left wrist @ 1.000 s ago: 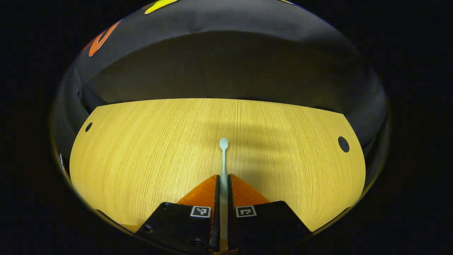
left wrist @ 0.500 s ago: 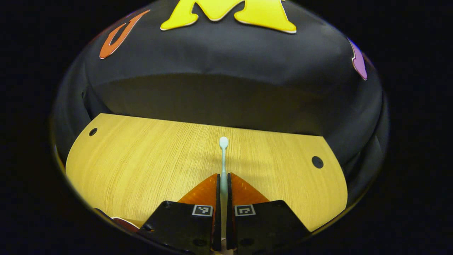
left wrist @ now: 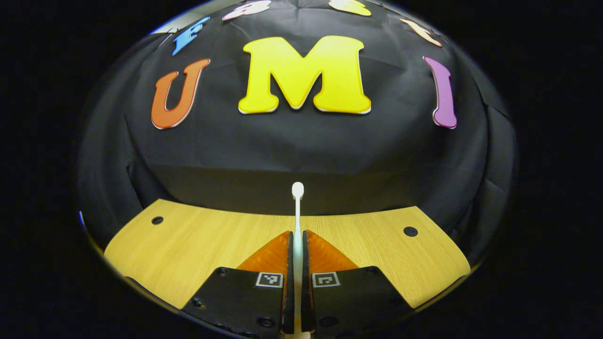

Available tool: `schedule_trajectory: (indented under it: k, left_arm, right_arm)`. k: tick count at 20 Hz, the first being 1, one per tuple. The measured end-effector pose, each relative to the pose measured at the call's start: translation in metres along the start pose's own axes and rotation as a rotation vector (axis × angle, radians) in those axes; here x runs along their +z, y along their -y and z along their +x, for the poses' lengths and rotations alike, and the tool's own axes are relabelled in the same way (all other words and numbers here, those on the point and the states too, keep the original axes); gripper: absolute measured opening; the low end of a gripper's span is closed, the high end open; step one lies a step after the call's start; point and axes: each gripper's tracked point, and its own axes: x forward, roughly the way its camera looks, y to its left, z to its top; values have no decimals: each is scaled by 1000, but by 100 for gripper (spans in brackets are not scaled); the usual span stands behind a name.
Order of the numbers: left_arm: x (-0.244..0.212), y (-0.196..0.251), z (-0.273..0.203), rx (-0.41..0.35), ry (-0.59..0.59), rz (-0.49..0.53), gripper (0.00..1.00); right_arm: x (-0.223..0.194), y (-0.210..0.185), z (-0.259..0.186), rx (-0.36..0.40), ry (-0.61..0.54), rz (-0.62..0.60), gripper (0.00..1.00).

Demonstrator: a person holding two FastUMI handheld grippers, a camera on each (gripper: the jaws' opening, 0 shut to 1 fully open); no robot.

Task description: Put the toothbrush and toothpaste on the desktop into the cup, then pick up the cup and place it on the coaster on the desktop.

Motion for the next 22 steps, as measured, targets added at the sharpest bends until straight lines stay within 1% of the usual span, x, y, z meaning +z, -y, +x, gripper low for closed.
schedule_trajectory:
  k: [2,3,4,7,11,12,13,14,15,16,17,18,21,22]
  left_arm:
    - [7,-10,-13,-7,62,18,8]
    - [8,-13,-23,-7,89,26,8]
    - [10,-16,-35,-12,117,29,8]
    - [2,-24,-47,-19,163,34,8]
    - [-12,-32,-36,-35,168,21,8]
    - [-11,-35,-33,-34,174,27,8]
    - [-9,-39,-29,-31,186,37,8]
    - [-9,-40,-26,-31,191,39,8]
    - [-11,-43,-23,-30,190,38,8]
    - [-17,-43,-22,-31,173,33,9]
    - [-21,-47,-20,-24,168,28,9]
    - [-25,-50,-19,-15,165,22,10]
    - [-40,-55,-15,-7,124,17,12]
    - [-45,-55,-18,-15,109,4,13]
  right_arm:
    - [-7,-4,-5,-16,-2,0,34]
    - [-13,-6,-7,-27,-5,-3,31]
    - [-20,-7,-8,-41,-15,-8,31]
    - [-41,-16,-12,-61,-47,-34,31]
    - [-49,-25,-17,-80,-51,-66,31]
    - [-50,-26,-18,-85,-50,-72,34]
    - [-51,-27,-19,-89,-50,-78,34]
    - [-52,-28,-20,-92,-49,-84,31]
    - [-52,-29,-21,-97,-49,-88,31]
    - [-52,-28,-21,-101,-48,-89,31]
    - [-50,-27,-21,-105,-45,-86,34]
    - [-49,-26,-22,-110,-45,-83,31]
    - [-52,-23,-22,-118,-50,-71,31]
    - [-52,-24,-23,-114,-47,-68,31]
